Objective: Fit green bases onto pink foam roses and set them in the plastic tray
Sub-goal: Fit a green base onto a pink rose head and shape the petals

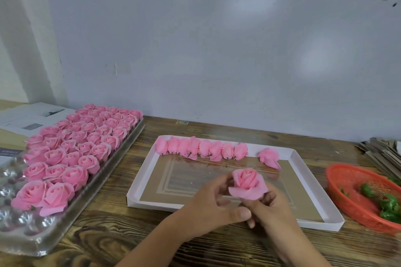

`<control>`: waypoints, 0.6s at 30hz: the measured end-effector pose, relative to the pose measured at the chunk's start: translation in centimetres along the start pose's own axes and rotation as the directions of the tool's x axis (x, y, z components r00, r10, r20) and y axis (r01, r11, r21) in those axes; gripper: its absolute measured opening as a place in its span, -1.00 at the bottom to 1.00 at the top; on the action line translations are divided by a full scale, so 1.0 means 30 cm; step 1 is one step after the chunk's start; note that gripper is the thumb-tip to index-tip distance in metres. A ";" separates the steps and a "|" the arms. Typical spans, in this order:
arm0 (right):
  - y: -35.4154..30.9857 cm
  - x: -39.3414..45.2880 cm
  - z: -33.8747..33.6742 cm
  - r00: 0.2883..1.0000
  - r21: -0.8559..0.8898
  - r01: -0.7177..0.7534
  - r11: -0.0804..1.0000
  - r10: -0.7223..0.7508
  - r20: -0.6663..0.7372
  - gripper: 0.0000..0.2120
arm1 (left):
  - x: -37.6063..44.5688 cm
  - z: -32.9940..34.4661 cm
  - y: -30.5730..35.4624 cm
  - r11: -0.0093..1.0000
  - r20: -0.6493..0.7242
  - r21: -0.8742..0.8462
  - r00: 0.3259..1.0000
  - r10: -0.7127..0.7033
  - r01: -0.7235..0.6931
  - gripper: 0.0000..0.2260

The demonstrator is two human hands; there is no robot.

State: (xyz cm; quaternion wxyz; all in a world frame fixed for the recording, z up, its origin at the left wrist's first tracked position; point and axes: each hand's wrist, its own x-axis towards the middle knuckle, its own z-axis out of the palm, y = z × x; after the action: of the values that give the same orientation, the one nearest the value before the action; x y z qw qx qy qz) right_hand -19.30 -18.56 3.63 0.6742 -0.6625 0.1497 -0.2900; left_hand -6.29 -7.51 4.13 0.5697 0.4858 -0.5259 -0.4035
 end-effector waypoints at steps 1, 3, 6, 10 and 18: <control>0.003 0.002 -0.001 1.000 -0.006 0.006 1.000 -0.007 -0.020 -0.71 | 0.000 -0.002 -0.006 0.998 -0.033 0.057 0.999 -0.006 0.008 -0.47; 0.011 0.005 0.001 1.000 -0.050 0.001 0.999 -0.002 -0.027 -0.75 | 0.005 -0.006 -0.017 0.993 -0.096 0.118 0.995 -0.011 0.023 -0.54; 0.021 0.007 0.000 1.000 -0.101 -0.015 0.995 0.016 0.004 -0.83 | 0.011 -0.011 -0.027 0.985 -0.183 0.170 0.983 0.014 0.018 -0.65; 0.028 0.007 -0.005 1.000 -0.106 -0.026 0.994 0.028 0.014 -0.86 | 0.014 -0.014 -0.035 0.982 -0.223 0.189 0.974 0.039 0.004 -0.69; 0.004 0.001 0.004 0.995 0.000 -0.047 0.999 0.047 0.083 -0.79 | 0.015 -0.025 -0.034 0.988 -0.291 0.154 0.956 0.041 0.005 -0.67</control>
State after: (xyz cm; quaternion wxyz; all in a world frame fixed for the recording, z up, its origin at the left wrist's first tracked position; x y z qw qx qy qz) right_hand -19.20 -18.48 3.53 0.6871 -0.6697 0.1368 -0.2465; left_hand -5.44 -8.04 3.25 0.6061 0.5778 -0.4693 -0.2803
